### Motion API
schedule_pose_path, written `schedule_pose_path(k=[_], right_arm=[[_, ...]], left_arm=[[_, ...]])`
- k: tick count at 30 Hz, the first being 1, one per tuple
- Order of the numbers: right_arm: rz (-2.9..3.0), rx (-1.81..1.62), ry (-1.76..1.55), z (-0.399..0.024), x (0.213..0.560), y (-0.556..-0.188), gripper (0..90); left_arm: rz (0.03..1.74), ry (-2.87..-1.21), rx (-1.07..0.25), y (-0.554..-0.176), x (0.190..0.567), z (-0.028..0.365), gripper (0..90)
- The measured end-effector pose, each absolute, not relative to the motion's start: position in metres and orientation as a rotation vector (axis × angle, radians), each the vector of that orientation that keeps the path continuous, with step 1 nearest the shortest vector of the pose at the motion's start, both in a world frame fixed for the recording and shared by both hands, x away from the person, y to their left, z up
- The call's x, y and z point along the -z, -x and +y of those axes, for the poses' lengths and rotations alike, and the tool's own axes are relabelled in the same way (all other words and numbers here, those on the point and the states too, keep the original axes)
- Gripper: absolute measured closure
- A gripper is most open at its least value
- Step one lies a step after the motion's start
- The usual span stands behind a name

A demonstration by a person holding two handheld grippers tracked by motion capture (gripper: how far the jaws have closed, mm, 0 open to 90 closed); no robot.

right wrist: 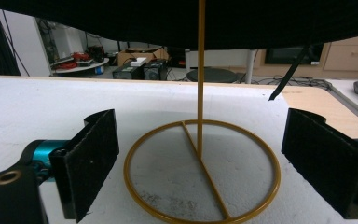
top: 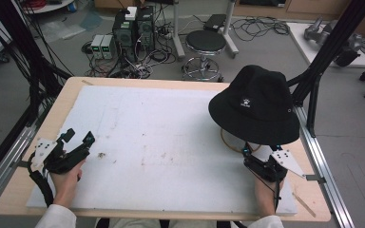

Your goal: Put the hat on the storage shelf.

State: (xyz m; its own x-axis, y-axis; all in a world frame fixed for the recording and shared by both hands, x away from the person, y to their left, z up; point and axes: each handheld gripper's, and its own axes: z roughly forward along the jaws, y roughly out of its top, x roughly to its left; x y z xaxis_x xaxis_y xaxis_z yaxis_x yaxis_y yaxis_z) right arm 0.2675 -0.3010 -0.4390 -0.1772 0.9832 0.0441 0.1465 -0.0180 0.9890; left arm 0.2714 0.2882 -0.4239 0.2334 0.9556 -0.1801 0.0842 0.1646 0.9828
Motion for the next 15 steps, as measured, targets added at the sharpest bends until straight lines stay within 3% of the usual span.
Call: schedule_pose_path(k=[15], right_arm=[[1.44, -1.299, -1.255, -0.3014, 0.4391, -0.2677, 10.2]], left_arm=[[1.133, -1.268, -0.859, -0.2719, 0.4264, 0.2833, 26.3]])
